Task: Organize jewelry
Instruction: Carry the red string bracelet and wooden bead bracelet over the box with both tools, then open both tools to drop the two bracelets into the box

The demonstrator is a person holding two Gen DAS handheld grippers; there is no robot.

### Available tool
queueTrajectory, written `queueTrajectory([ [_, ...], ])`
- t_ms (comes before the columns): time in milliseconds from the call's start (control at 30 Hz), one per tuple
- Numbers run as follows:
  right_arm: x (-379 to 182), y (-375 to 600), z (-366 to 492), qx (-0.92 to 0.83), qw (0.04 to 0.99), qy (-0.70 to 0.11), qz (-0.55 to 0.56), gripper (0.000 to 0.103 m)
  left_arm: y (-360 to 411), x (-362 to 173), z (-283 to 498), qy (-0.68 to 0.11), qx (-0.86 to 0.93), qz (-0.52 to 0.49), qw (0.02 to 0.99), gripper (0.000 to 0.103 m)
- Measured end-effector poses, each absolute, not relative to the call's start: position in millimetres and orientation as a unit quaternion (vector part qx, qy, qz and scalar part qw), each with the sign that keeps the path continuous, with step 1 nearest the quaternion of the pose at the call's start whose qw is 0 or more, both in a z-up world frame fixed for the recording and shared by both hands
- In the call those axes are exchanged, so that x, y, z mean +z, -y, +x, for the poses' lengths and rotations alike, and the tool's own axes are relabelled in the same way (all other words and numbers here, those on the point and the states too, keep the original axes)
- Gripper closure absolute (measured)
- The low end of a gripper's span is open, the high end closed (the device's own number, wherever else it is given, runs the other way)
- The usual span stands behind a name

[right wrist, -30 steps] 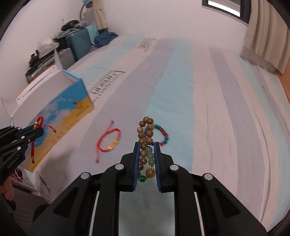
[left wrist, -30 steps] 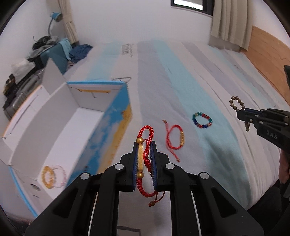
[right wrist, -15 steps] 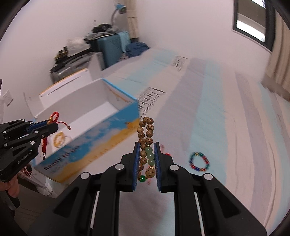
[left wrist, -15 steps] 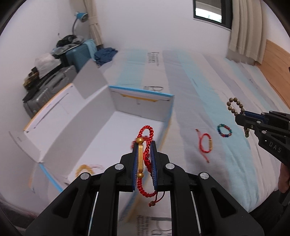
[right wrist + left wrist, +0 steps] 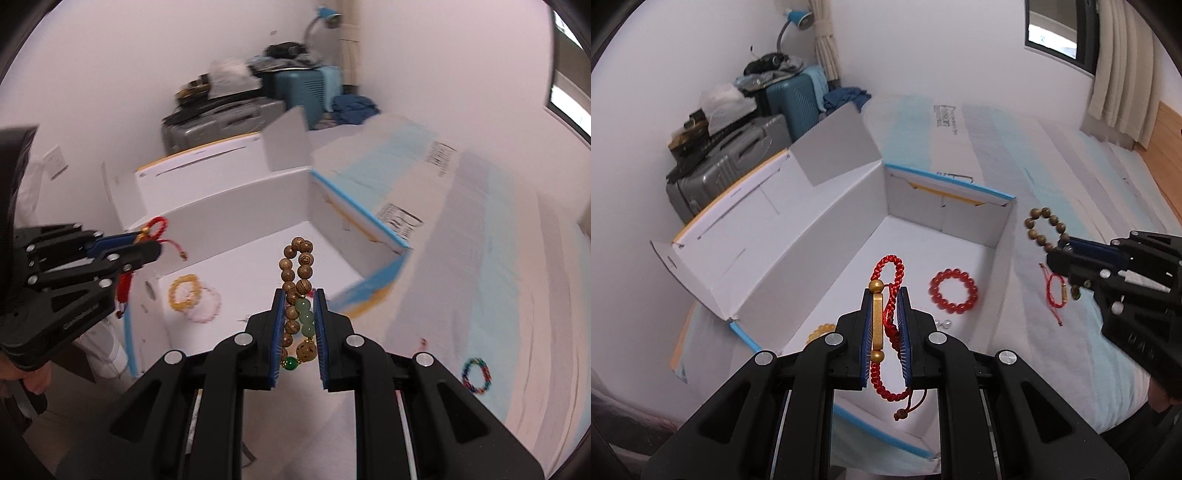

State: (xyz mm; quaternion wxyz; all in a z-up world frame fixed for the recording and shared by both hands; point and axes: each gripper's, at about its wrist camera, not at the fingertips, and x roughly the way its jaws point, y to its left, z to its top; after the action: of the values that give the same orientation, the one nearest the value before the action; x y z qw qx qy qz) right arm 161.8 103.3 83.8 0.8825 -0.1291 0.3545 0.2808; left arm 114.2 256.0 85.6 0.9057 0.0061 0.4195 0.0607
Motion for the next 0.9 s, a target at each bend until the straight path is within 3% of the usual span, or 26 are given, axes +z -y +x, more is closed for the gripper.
queueTrajectory([
  [400,37.4,-172.7,191.9,0.327,0.819,-0.419,-0.216,0.089,-292.5,47.2,143.7,-0.483,0.047,-0.007,0.874,0.091],
  [900,-29.7,-201.1,240.6,0.312,0.747,-0.532,-0.248,0.088,-308.5,-15.5,188.1,-0.576,0.023,-0.008,0.817,0.091],
])
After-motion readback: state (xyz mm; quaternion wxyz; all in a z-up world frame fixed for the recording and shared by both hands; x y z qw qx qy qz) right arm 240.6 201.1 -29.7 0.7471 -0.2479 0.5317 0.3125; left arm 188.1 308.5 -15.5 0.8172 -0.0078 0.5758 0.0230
